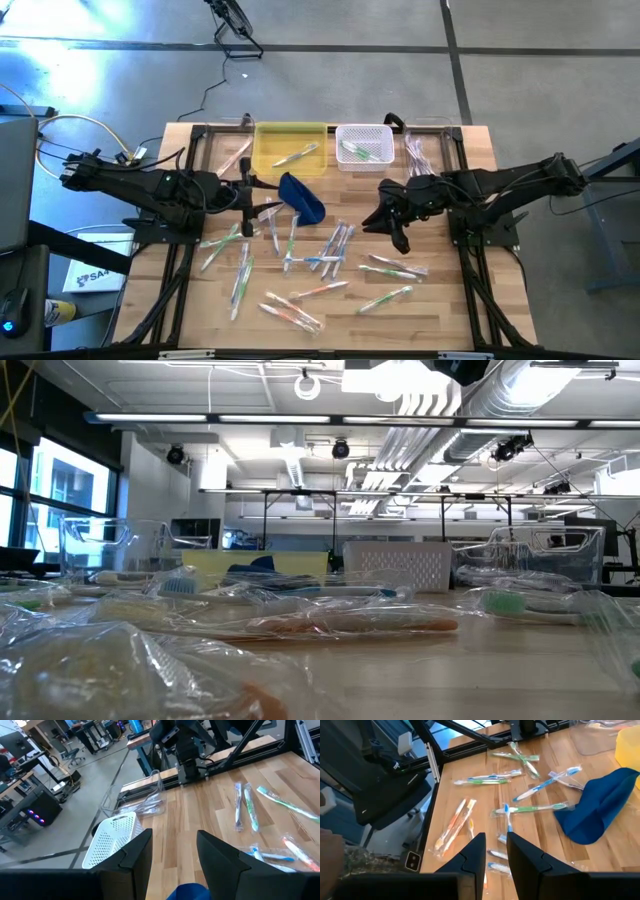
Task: Pick & Place Toothbrushes
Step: Put the violet toothbrush into the right transparent bin
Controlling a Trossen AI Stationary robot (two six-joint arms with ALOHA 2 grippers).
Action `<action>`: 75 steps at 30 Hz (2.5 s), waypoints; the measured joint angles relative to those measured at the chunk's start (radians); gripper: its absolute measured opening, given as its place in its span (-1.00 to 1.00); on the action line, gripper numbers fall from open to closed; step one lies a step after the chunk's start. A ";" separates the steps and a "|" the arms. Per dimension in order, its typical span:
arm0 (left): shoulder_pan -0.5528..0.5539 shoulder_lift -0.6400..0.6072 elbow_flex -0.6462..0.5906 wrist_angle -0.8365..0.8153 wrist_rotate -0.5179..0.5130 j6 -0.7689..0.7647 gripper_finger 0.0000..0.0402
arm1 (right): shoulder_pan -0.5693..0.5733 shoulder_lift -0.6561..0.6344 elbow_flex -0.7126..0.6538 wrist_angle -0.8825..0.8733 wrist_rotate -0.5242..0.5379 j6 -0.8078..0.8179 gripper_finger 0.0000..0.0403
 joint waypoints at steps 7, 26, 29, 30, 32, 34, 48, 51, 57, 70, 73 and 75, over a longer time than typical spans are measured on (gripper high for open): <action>0.000 0.000 0.000 0.000 0.000 0.000 -0.26 | 0.000 0.000 0.000 0.000 0.000 0.000 -0.65; 0.000 0.000 0.000 0.000 0.000 0.000 -0.26 | 0.014 0.000 0.000 -0.282 -0.029 0.156 -0.65; 0.000 0.000 0.000 0.000 0.000 0.000 -0.26 | 0.026 0.013 0.000 -0.347 0.019 0.183 -0.65; 0.000 0.000 0.000 0.000 -0.001 0.000 -0.26 | 0.030 0.016 0.000 -0.364 0.027 0.190 -0.65; 0.000 0.000 0.000 0.001 -0.001 0.000 -0.26 | 0.042 0.025 0.000 -0.391 0.030 0.218 -0.65; 0.000 0.000 0.000 0.001 -0.001 0.000 -0.26 | 0.053 0.041 0.000 -0.398 0.029 0.255 -0.65; 0.000 0.000 0.000 0.000 -0.001 0.000 -0.26 | 0.109 0.144 0.000 -0.424 0.064 0.314 -0.65; 0.000 0.000 0.000 0.001 -0.001 0.000 -0.26 | 0.109 0.148 0.000 -0.430 0.058 0.319 -0.65; 0.000 0.000 0.000 0.000 -0.001 0.000 -0.26 | 0.109 0.146 0.000 -0.429 0.056 0.319 -0.65; 0.000 0.000 0.000 0.000 -0.001 0.000 -0.26 | 0.109 0.146 0.000 -0.497 0.096 0.315 -0.65; 0.000 0.000 0.000 0.000 -0.001 0.000 -0.26 | 0.109 0.146 0.000 -0.554 0.144 0.343 -0.65; 0.000 0.000 0.000 0.001 -0.001 0.000 -0.26 | 0.109 0.146 0.000 -0.601 0.171 0.350 -0.62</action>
